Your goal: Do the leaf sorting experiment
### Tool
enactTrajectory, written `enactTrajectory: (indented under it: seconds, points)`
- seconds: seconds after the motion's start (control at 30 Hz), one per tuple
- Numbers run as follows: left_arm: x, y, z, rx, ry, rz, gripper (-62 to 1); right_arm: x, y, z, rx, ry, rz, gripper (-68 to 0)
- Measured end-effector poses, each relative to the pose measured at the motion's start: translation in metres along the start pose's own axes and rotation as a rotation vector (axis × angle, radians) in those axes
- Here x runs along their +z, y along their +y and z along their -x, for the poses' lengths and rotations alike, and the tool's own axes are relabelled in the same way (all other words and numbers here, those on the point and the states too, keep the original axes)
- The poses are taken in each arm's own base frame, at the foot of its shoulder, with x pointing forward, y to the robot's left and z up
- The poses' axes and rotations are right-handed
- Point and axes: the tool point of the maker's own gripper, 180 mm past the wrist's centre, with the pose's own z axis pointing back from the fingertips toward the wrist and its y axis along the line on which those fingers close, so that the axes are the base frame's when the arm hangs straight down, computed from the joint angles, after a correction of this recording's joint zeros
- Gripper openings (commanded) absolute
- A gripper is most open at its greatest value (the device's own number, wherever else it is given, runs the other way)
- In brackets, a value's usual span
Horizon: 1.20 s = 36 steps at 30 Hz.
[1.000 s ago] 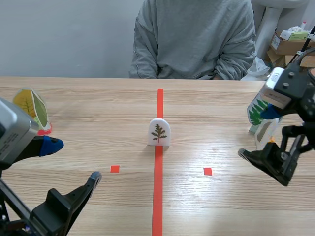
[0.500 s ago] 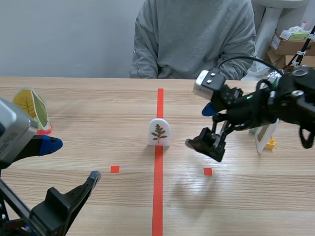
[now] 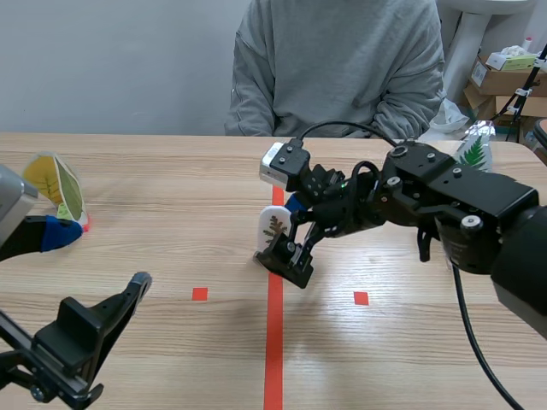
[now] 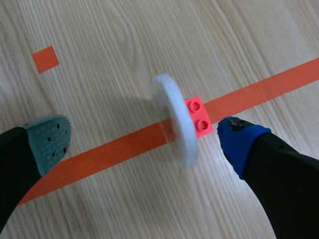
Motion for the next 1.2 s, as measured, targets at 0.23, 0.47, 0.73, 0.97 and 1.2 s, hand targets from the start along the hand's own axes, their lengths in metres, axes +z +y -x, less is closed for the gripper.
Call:
enactTrajectory:
  seconds: [0.23, 0.47, 0.73, 0.97, 1.2]
  points:
    - [0.0, 0.0004, 0.0, -0.001, 0.0, -0.001, -11.4, -0.0013, 0.0021, 0.0013, -0.002, -0.009, -0.003, -18.2]
    - [0.0, 0.0004, 0.0, -0.001, 0.0, -0.001, -11.4, -0.0032, 0.0075, 0.0082, -0.018, -0.002, -0.001, -33.2]
    - [0.0, 0.0004, 0.0, -0.001, 0.0, -0.001, -11.4, -0.0036, 0.0092, 0.0065, -0.021, -0.019, -0.004, -50.3]
    - [0.0, 0.0004, 0.0, -0.001, 0.0, -0.001, -11.4, -0.0036, 0.0087, 0.0066, -0.022, -0.019, 0.0, -61.4]
    - [0.0, 0.0004, 0.0, -0.001, 0.0, -0.001, -11.4, -0.0035, 0.0086, 0.0051, -0.022, -0.027, 0.0, -64.3]
